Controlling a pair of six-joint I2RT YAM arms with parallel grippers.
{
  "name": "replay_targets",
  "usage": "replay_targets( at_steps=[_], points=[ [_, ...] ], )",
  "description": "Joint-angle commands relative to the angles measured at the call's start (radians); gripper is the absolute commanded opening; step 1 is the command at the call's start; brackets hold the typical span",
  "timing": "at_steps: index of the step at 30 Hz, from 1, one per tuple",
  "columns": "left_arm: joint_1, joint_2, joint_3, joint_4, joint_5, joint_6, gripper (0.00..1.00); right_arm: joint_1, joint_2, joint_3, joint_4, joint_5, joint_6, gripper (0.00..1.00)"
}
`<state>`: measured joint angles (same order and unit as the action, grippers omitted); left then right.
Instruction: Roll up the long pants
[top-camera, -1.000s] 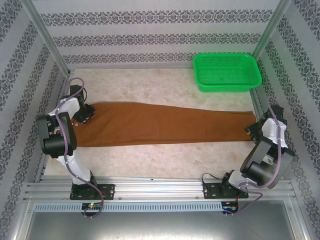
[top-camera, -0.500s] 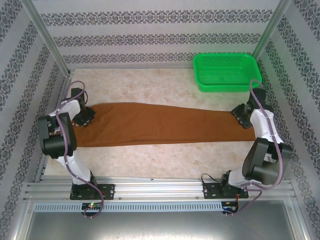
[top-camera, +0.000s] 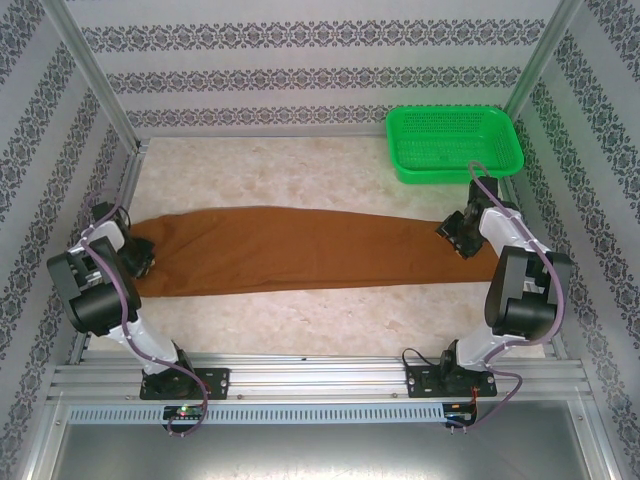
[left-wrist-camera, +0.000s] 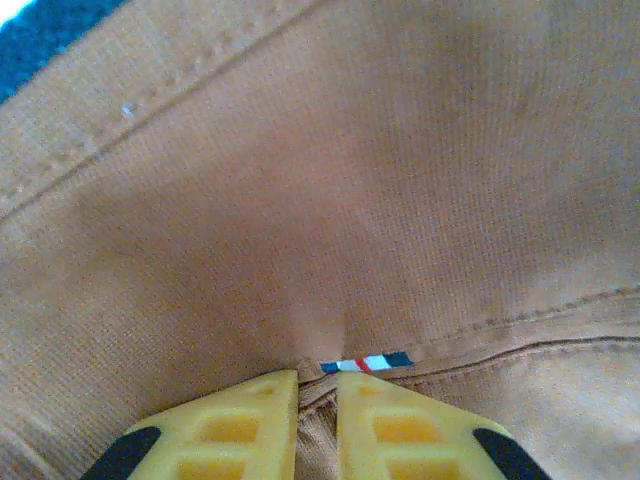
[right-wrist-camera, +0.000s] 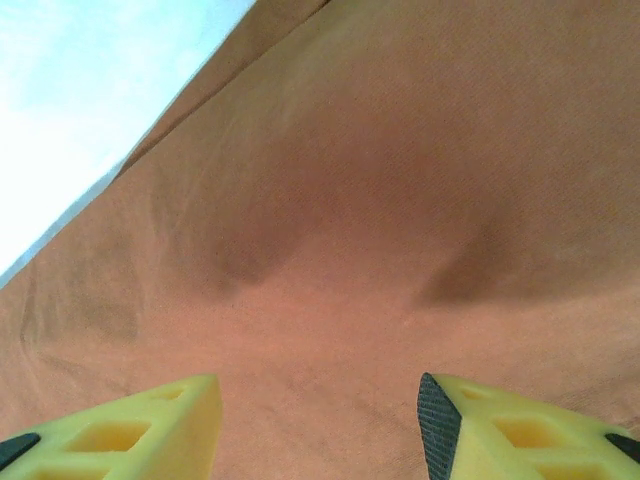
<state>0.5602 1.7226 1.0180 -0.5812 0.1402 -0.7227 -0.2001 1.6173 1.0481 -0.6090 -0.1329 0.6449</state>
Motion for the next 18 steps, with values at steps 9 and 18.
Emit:
replay_targets(
  at_steps=[9, 18],
  points=[
    [-0.22, -0.071, 0.124, -0.073, -0.096, 0.014, 0.24, -0.097, -0.08, -0.04, -0.11, 0.116, -0.032, 0.7],
    [-0.307, 0.007, 0.229, -0.106, -0.115, 0.017, 0.19, -0.323, -0.197, -0.165, -0.107, 0.111, -0.064, 0.73]
  ],
)
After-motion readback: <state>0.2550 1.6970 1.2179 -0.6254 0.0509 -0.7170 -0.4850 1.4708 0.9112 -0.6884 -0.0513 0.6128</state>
